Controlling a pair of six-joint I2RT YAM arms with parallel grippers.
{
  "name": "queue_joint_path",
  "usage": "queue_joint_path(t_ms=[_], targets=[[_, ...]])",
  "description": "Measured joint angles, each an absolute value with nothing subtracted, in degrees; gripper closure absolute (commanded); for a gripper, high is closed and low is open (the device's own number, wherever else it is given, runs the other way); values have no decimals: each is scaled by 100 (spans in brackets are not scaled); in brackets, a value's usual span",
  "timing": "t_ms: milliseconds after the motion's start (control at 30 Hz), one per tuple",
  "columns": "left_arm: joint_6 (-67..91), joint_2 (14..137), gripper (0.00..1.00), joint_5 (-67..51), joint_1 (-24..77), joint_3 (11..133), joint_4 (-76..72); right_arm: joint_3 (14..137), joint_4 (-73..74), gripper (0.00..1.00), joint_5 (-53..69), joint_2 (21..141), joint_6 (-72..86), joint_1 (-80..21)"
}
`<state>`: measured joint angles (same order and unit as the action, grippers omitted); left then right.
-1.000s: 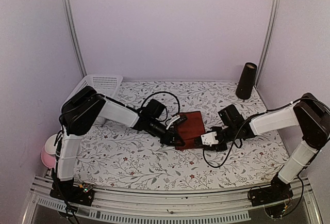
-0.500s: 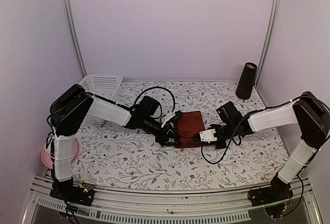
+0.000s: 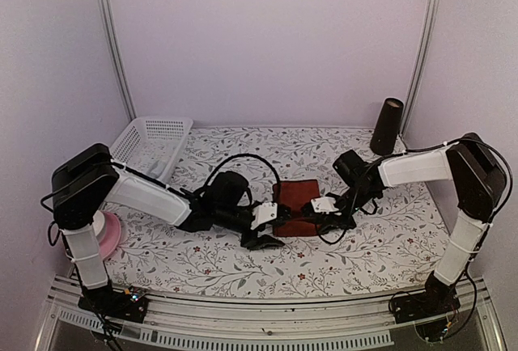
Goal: Roll the towels
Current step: Roll the towel at the center of the board.
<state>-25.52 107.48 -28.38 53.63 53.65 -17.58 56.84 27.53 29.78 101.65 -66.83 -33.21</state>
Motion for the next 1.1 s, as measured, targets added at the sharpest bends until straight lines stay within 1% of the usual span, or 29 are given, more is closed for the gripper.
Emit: queue_joint_path(t_ms=[367, 533, 867, 1100], targets=[[-3476, 10785, 41, -1765, 5830, 5214, -2349, 6364, 3763, 89, 3597, 10763, -6755, -2993], [-3651, 10967, 44, -1531, 5929, 5271, -2477, 6455, 3885, 89, 3621, 10829, -6751, -2982], [-3719, 11415, 44, -908, 5999, 5367, -2641, 6499, 3931, 88, 3662, 10897, -6729, -2945], [-3706, 11590, 51, -523, 6018, 5439, -2759, 6501, 3935, 85, 3660, 10906, -6720, -2945]])
